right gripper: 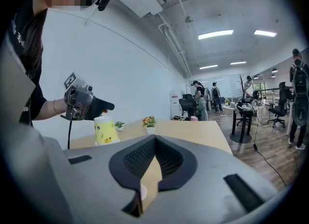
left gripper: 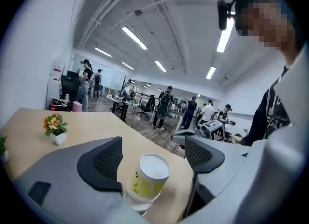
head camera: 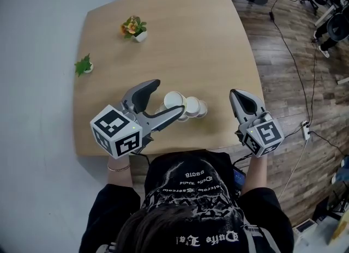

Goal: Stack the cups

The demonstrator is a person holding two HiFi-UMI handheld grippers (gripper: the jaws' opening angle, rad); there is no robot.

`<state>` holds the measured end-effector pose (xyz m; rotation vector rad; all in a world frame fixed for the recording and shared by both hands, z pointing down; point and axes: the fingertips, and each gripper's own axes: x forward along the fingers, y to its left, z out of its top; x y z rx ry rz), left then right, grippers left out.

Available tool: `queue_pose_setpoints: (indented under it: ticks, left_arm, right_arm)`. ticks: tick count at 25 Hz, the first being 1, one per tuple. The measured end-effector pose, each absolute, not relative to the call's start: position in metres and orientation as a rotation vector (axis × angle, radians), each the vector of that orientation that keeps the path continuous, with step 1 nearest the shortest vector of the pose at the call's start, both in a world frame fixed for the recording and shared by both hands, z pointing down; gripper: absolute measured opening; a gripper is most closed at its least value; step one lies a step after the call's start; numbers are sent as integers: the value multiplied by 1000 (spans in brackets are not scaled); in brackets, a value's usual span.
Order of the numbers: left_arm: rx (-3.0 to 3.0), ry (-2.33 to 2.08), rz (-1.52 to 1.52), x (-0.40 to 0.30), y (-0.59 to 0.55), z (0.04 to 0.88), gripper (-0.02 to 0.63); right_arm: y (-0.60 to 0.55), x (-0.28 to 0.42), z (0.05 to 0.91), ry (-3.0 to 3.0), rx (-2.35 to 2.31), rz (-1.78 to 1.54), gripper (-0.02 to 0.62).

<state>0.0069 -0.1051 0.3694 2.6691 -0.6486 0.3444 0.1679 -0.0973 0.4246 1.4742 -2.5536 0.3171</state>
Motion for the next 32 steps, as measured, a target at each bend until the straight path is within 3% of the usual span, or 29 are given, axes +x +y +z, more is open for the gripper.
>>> queue_pose_setpoints:
  ticks: [6,14,15,19,22,32]
  left_arm:
    - [2680,-910,243,-41,-108,360,416]
    - [2434,-1238,99,-108,-70,433,406]
    - [2404,-1283,109,-113,-66,445,377]
    - [2300,-1452,139,-132,-54,479,113]
    - [2290,-1474,130,-132,-48,487,12]
    - [2298,-1542,117,-140,-48,480,5]
  right_arm:
    - [-92,157,422,-2584,1477,270,5]
    - [-86,156,437,-2500,1699,245,5]
    - [-84,155,441,-2484,1715,248,5]
    - [-76,150,457,-2432,1738,253,5]
    - [-72,143,465,-2424,1727,246,5]
    - [-67,139,466,-2389,1767,212,2]
